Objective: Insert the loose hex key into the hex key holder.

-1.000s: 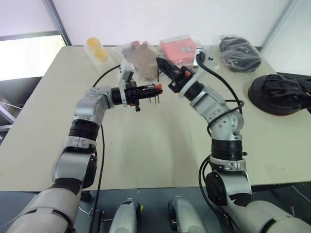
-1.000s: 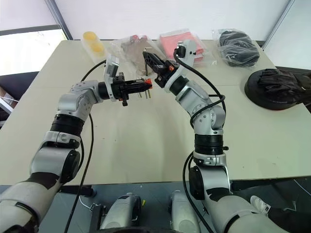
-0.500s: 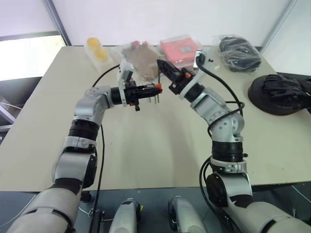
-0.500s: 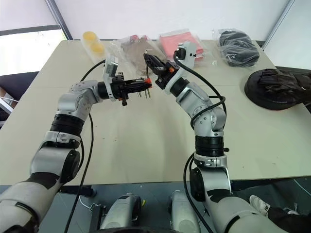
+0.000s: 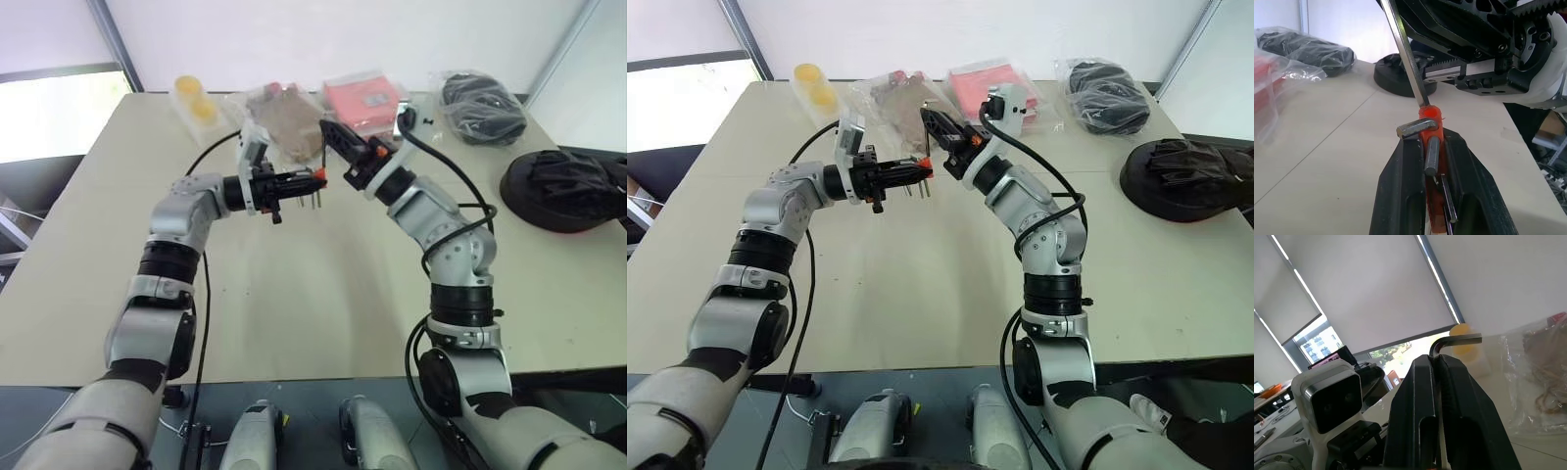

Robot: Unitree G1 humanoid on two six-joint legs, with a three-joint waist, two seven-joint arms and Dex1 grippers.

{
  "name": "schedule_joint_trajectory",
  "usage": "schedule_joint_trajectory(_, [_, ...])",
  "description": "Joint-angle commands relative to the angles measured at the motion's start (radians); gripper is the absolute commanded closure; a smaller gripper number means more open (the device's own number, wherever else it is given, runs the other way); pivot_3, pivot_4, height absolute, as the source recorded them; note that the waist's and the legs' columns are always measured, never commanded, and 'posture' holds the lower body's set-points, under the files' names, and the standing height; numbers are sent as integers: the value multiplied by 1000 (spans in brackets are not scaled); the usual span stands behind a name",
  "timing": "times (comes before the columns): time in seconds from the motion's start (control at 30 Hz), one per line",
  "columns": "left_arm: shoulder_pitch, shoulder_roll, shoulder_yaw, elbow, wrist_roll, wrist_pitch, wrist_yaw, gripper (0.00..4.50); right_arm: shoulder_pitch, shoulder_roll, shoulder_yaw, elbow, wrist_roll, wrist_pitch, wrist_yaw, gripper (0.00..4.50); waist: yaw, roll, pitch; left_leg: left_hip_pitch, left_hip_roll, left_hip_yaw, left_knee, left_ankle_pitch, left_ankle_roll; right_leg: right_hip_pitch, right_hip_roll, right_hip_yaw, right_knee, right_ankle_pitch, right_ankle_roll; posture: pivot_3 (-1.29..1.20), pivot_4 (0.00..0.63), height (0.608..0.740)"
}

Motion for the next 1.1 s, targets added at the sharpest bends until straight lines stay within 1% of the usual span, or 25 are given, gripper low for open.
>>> schedule_joint_trajectory(0.03, [-26, 1, 18, -37, -4, -28, 1, 4500, 4, 0, 6, -43, 20, -9, 7, 4451, 0, 0, 0, 0, 0, 0, 0, 0, 0, 0, 0, 0, 0, 0, 0, 0, 150, 740])
schedule_joint_trajectory(0.77, [-67, -8, 39, 7, -10, -41, 27, 4500, 29, 6, 23, -54, 32, -11, -3, 4451, 0, 0, 0, 0, 0, 0, 0, 0, 0, 0, 0, 0, 0, 0, 0, 0, 150, 740])
schedule_joint_trajectory(1.1, [-47, 4, 26, -30, -14, -18, -2, 4500, 29, -5, 28, -32, 17, -34, 5, 4451, 0, 0, 0, 0, 0, 0, 0, 0, 0, 0, 0, 0, 0, 0, 0, 0, 150, 740])
